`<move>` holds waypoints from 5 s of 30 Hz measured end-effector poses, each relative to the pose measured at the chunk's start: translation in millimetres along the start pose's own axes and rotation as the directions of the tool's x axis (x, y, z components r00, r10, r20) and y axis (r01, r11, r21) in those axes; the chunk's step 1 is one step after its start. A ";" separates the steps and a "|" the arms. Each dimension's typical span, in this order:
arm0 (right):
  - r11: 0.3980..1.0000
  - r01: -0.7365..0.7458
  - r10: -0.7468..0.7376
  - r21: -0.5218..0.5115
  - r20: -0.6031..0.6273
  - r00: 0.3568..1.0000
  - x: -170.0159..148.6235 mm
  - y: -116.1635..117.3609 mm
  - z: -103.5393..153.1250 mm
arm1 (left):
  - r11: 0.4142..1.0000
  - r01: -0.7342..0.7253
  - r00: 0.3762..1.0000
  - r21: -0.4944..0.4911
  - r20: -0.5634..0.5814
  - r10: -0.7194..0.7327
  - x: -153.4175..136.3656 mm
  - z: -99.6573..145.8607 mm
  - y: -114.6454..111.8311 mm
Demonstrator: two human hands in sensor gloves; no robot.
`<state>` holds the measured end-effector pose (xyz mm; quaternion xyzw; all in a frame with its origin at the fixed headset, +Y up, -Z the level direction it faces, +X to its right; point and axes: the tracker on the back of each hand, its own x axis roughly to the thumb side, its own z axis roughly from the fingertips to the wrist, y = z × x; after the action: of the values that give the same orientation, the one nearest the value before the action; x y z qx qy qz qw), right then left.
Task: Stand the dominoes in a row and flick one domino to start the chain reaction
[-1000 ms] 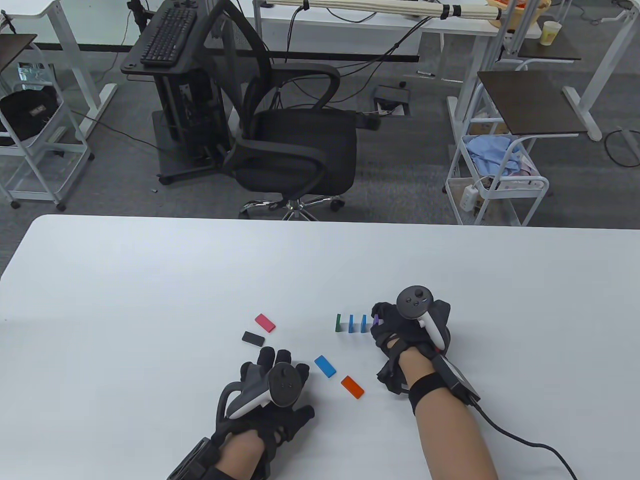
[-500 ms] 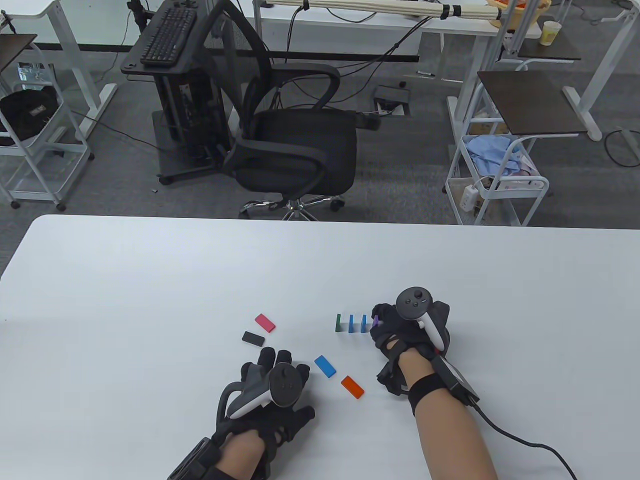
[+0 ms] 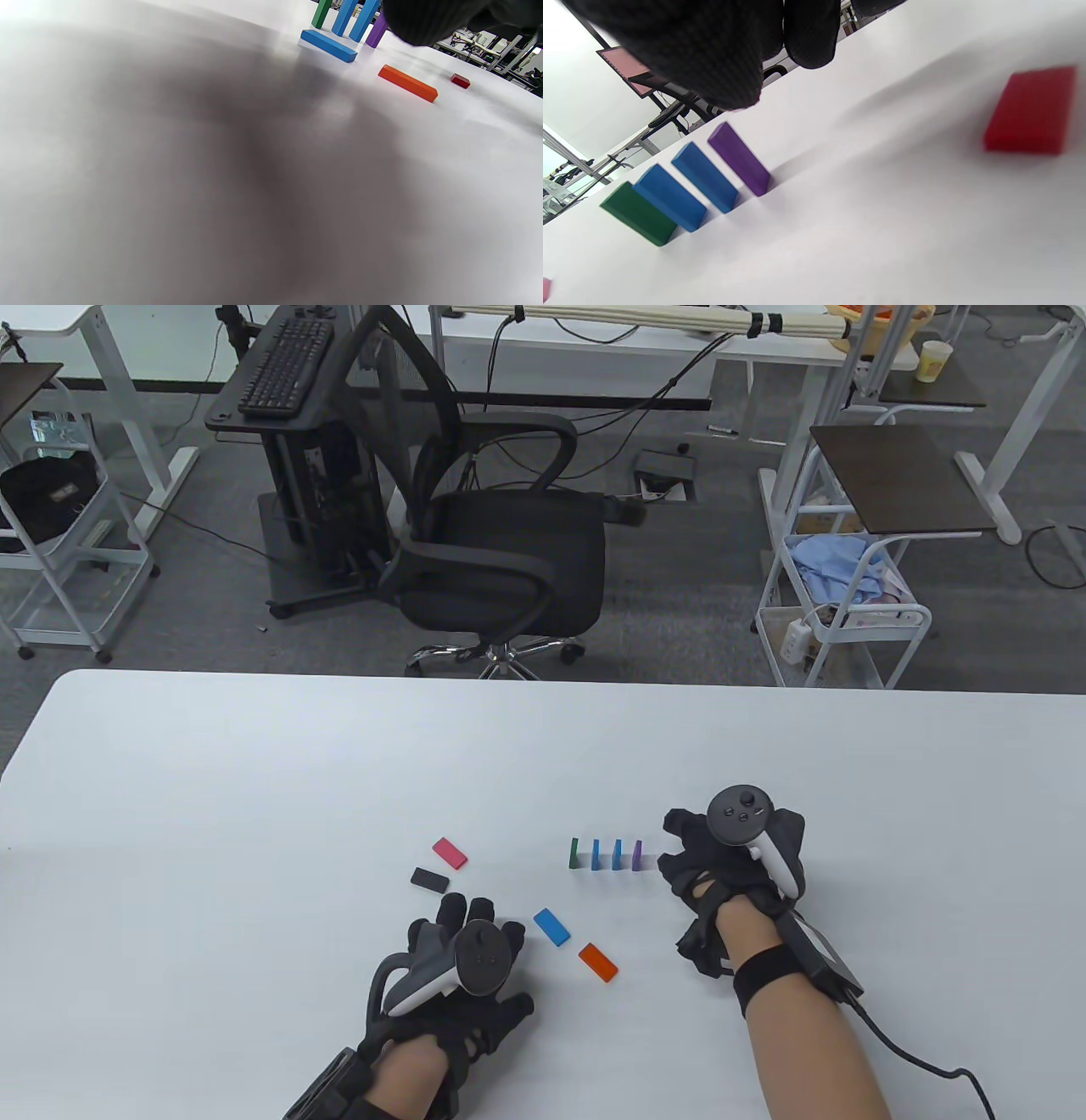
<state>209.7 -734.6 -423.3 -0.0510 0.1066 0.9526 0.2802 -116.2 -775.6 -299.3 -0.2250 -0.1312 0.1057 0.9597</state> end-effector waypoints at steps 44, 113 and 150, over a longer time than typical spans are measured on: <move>0.795 -0.607 0.606 0.017 0.029 0.795 -34.4 20.4 14.1 | 1.000 0.014 1.000 -0.007 -0.002 -0.014 0.8 1.0 -1.0; 0.989 0.143 -0.146 0.036 0.103 0.984 -20.7 43.6 -36.3 | 1.000 0.013 1.000 -0.005 -0.005 -0.013 -1.1 1.8 0.3; 0.984 0.124 -0.135 0.130 0.074 0.988 -20.0 48.2 -35.8 | 1.000 0.017 1.000 -0.024 -0.001 -0.017 0.4 1.8 -0.7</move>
<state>201.6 -792.9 -446.5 -0.0006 0.1506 0.9252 0.3483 -116.3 -775.5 -297.3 -0.2356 -0.1338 0.0958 0.9578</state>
